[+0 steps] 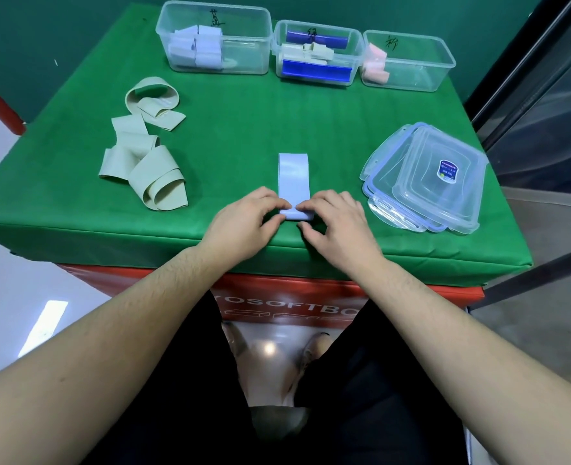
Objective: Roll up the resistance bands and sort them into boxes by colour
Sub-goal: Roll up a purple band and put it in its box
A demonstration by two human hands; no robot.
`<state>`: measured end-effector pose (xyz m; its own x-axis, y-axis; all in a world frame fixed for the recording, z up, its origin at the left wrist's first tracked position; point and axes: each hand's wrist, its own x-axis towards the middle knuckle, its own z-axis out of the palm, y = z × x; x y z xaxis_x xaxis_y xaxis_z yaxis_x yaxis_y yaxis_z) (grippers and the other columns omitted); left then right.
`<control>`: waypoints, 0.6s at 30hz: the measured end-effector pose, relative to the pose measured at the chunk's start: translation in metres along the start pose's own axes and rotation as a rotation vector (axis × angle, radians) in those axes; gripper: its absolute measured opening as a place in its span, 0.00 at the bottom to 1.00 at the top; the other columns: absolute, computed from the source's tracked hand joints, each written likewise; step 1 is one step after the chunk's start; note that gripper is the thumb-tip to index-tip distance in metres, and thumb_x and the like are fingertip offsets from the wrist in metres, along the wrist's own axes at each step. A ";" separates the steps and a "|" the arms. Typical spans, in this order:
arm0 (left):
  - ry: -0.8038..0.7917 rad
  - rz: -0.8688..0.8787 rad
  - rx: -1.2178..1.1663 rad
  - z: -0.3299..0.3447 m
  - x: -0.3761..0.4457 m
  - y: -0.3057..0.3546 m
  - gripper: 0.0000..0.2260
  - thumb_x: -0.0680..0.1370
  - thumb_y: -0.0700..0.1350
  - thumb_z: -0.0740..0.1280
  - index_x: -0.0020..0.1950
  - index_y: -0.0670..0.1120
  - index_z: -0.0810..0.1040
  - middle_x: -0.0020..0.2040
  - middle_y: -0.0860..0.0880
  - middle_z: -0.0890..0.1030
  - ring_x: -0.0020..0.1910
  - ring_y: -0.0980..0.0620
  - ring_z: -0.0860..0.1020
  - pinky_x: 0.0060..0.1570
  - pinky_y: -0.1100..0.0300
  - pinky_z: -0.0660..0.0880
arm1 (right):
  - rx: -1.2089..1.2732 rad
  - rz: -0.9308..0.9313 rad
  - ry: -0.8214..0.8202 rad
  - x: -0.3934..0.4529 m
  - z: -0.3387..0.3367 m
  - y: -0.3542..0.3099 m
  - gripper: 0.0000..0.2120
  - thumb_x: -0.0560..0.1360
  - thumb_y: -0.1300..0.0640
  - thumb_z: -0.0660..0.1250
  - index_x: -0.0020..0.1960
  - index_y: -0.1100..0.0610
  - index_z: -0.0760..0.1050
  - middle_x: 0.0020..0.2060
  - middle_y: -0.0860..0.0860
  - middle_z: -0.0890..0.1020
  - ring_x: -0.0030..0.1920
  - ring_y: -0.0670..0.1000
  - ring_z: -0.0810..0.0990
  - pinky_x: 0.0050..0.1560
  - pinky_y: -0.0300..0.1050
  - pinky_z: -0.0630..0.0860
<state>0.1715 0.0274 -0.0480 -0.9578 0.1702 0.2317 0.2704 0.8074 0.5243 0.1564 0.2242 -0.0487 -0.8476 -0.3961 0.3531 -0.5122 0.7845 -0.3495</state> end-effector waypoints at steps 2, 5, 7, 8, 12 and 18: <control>0.010 -0.011 -0.026 0.000 0.001 0.000 0.10 0.79 0.49 0.67 0.59 0.54 0.80 0.57 0.58 0.77 0.36 0.59 0.69 0.42 0.58 0.72 | 0.008 0.013 -0.016 0.002 -0.001 0.000 0.11 0.76 0.52 0.70 0.57 0.50 0.80 0.51 0.46 0.80 0.51 0.52 0.73 0.50 0.49 0.66; 0.064 -0.004 -0.070 0.002 -0.004 -0.001 0.09 0.78 0.48 0.68 0.58 0.55 0.80 0.56 0.60 0.77 0.33 0.63 0.71 0.40 0.59 0.71 | 0.021 0.027 -0.033 0.005 -0.001 0.001 0.11 0.76 0.52 0.69 0.58 0.51 0.80 0.52 0.46 0.80 0.52 0.53 0.74 0.51 0.49 0.66; 0.082 -0.007 -0.062 0.004 -0.007 -0.001 0.10 0.77 0.47 0.69 0.58 0.54 0.81 0.55 0.59 0.77 0.34 0.58 0.69 0.41 0.58 0.72 | 0.028 0.029 -0.031 0.006 0.000 0.002 0.12 0.75 0.52 0.68 0.58 0.51 0.80 0.51 0.47 0.80 0.52 0.53 0.74 0.51 0.48 0.66; 0.087 -0.011 -0.054 0.005 -0.007 -0.001 0.10 0.77 0.46 0.69 0.58 0.54 0.81 0.55 0.59 0.78 0.35 0.59 0.68 0.41 0.58 0.73 | 0.031 0.029 -0.030 0.006 0.001 0.002 0.12 0.75 0.52 0.68 0.58 0.51 0.81 0.51 0.47 0.80 0.52 0.53 0.74 0.51 0.48 0.66; 0.084 -0.032 -0.024 0.003 -0.004 0.001 0.10 0.78 0.47 0.68 0.59 0.53 0.81 0.56 0.58 0.78 0.37 0.59 0.68 0.42 0.58 0.73 | 0.028 0.044 -0.039 0.008 0.001 0.002 0.13 0.75 0.52 0.68 0.58 0.51 0.80 0.51 0.46 0.80 0.52 0.53 0.73 0.53 0.50 0.68; 0.053 -0.064 0.008 0.001 0.002 0.002 0.11 0.80 0.47 0.66 0.62 0.53 0.79 0.59 0.57 0.77 0.38 0.56 0.68 0.44 0.58 0.71 | 0.017 0.009 -0.001 0.009 -0.002 0.003 0.11 0.75 0.52 0.70 0.57 0.50 0.80 0.51 0.45 0.80 0.51 0.53 0.73 0.52 0.52 0.69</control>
<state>0.1698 0.0305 -0.0473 -0.9665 0.0881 0.2409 0.2076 0.8202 0.5331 0.1478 0.2239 -0.0454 -0.8524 -0.3894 0.3490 -0.5067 0.7799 -0.3674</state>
